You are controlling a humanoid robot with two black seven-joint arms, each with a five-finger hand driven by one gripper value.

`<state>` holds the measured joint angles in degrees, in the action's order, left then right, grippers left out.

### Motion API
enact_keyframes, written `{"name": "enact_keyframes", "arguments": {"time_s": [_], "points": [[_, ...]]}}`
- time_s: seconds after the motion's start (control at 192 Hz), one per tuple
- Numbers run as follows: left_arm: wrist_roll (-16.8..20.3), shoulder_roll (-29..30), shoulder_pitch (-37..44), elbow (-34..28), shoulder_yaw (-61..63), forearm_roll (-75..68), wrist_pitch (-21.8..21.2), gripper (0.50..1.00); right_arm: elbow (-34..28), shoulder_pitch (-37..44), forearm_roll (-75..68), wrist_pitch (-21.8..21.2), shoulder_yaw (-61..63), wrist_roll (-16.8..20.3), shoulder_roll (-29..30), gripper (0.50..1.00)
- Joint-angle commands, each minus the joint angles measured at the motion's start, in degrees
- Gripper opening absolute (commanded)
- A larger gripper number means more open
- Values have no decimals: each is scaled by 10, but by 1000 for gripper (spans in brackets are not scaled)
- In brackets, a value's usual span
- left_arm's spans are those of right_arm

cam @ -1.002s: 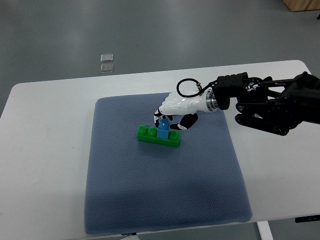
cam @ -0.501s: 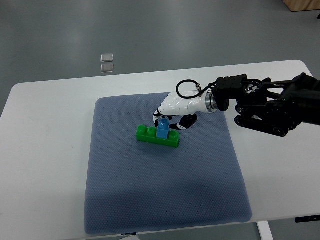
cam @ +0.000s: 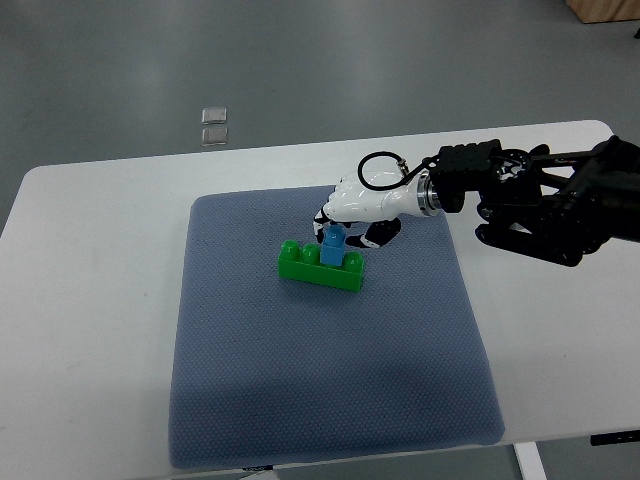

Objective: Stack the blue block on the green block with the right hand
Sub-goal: 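Press and adjust the blue block on the green block with right hand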

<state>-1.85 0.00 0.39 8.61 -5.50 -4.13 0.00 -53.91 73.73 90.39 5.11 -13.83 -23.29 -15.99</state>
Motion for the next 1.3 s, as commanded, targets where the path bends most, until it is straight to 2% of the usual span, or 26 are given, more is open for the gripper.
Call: {"name": "enact_keyframes", "arguments": {"time_s": [0.0, 0.538, 0.647, 0.746, 0.898, 1.039, 1.294], "points": [[0, 0, 0, 0, 0, 0, 0, 1000, 0, 0, 2, 2, -3, 0, 0, 500], [0, 0, 0, 1, 0, 0, 0, 1000, 7, -3, 5, 3, -7, 0, 8, 500], [0, 0, 0, 0, 0, 0, 0, 1000, 7, -2, 1, 3, -5, 0, 4, 539], [0, 0, 0, 0, 0, 0, 0, 1000, 2, -1, 0, 2, -4, -1, -1, 635], [0, 0, 0, 0, 0, 0, 0, 1000, -1, 1, -1, -1, -2, -2, -3, 717], [0, 0, 1, 0, 0, 0, 0, 1000, -6, 1, -1, -3, -1, -3, -4, 744], [0, 0, 0, 0, 0, 0, 0, 1000, -8, 3, -1, -4, 3, -4, -11, 750]]}}
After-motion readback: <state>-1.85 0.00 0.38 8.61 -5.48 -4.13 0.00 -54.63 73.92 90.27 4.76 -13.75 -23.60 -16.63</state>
